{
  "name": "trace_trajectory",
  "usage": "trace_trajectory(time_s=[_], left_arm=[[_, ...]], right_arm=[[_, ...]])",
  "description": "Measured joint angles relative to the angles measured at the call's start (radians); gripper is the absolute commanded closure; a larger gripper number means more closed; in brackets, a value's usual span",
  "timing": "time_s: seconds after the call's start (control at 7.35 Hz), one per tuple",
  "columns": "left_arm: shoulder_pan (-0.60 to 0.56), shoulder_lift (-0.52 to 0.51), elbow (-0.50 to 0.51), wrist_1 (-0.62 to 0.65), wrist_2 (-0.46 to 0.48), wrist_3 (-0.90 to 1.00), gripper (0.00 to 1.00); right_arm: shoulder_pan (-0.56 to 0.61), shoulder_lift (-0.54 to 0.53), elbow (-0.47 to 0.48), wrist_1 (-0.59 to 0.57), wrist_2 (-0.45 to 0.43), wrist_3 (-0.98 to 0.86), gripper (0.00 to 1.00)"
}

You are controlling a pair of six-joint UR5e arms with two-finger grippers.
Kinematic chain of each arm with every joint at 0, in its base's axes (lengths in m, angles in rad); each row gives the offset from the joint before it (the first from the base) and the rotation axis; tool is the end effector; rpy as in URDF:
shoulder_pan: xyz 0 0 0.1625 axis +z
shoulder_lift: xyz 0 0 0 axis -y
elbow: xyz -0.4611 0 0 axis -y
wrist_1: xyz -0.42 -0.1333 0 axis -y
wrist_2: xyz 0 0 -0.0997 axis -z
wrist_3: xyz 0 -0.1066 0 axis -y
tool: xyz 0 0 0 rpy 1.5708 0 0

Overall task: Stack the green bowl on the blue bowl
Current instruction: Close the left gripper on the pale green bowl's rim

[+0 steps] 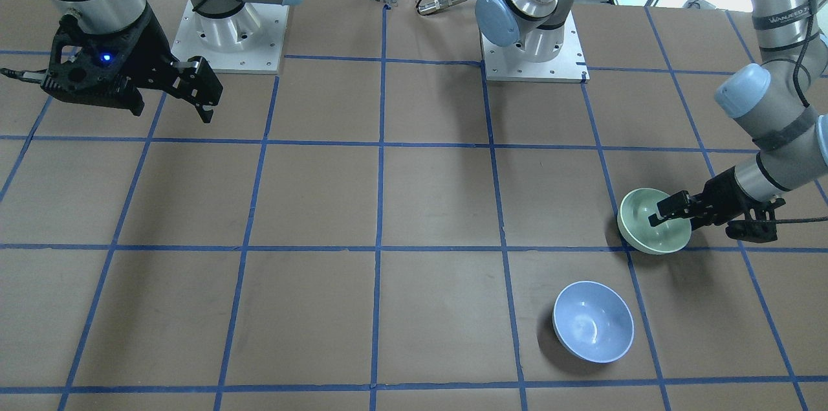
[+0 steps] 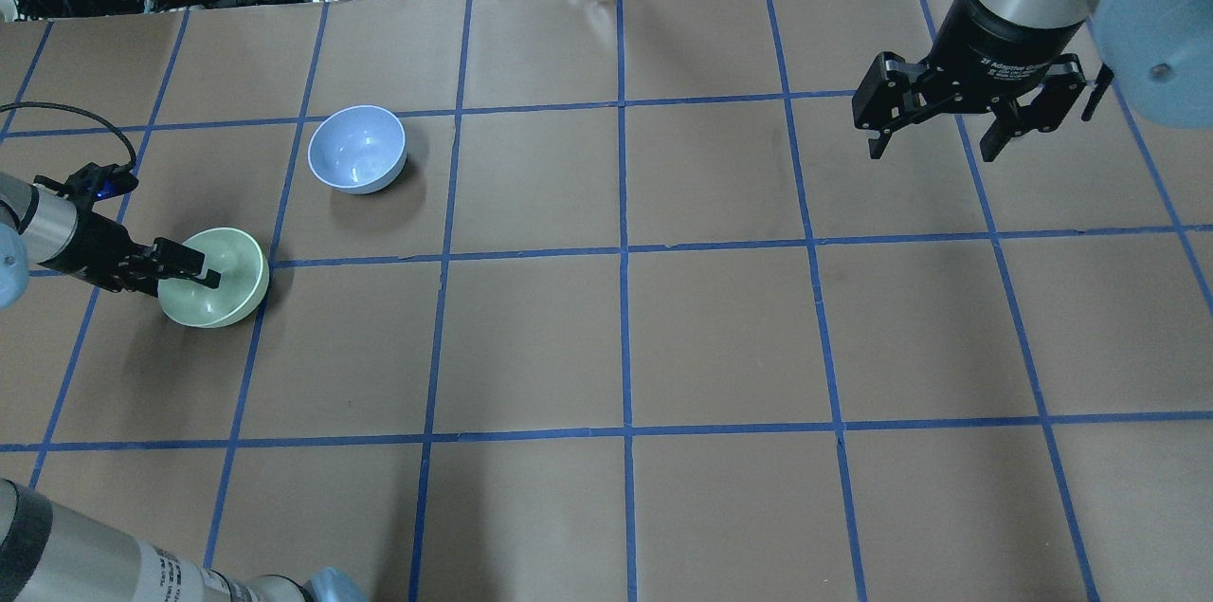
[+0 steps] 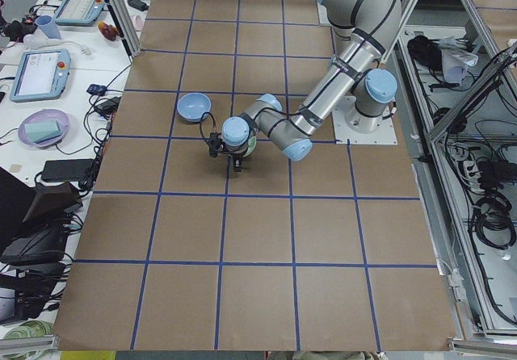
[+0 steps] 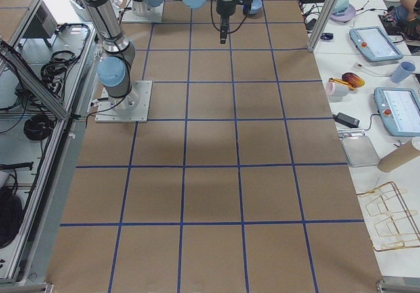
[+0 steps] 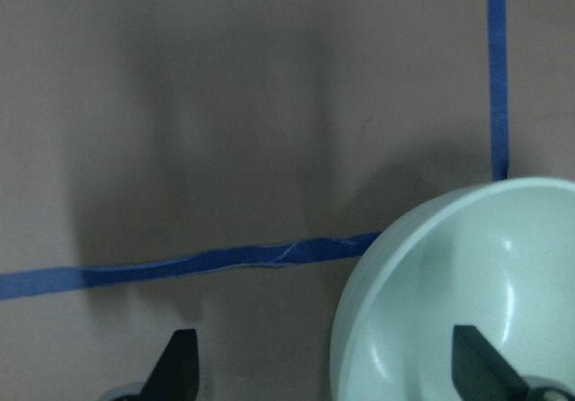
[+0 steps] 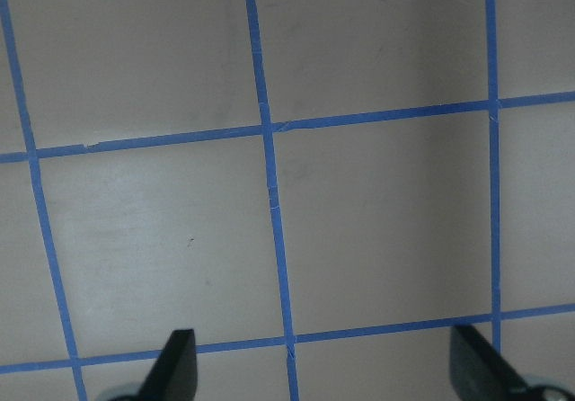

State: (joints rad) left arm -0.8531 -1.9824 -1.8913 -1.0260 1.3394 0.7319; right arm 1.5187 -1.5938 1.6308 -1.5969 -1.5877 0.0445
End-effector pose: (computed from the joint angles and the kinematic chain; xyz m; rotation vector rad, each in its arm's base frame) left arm 0.2596 -0.5373 0.1838 0.0109 -2.8452 0.0192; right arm 0.1049 -0.5138 0.5003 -0.1507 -3.1210 -0.0171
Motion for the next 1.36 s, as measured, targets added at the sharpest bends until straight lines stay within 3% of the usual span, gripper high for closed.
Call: trace_trajectory(time_s=[0.27,0.54,0.68,1.22,1.36], left_arm=[[0.000,-0.005,-0.002,-0.001,0.001,-0.001,0.00],[0.000,-0.010,-0.002,0.000,0.004,-0.002,0.08],[0.000,-0.011,-0.002,0.001,0.006,-0.002,0.21],[0.000,-0.009,-0.002,0.001,0.009,0.002,0.92],[0.000,-0.008,-0.002,0.001,0.009,0.003,0.97]], right_arm=[[0.000,0.000,0.000,0.000,0.000,0.000,0.00],[0.000,0.000,0.000,0.000,0.000,0.000,0.00],[0.000,0.000,0.000,0.000,0.000,0.000,0.00],[0.000,0.000,0.000,0.000,0.000,0.000,0.00],[0.000,0.000,0.000,0.000,0.000,0.000,0.00]])
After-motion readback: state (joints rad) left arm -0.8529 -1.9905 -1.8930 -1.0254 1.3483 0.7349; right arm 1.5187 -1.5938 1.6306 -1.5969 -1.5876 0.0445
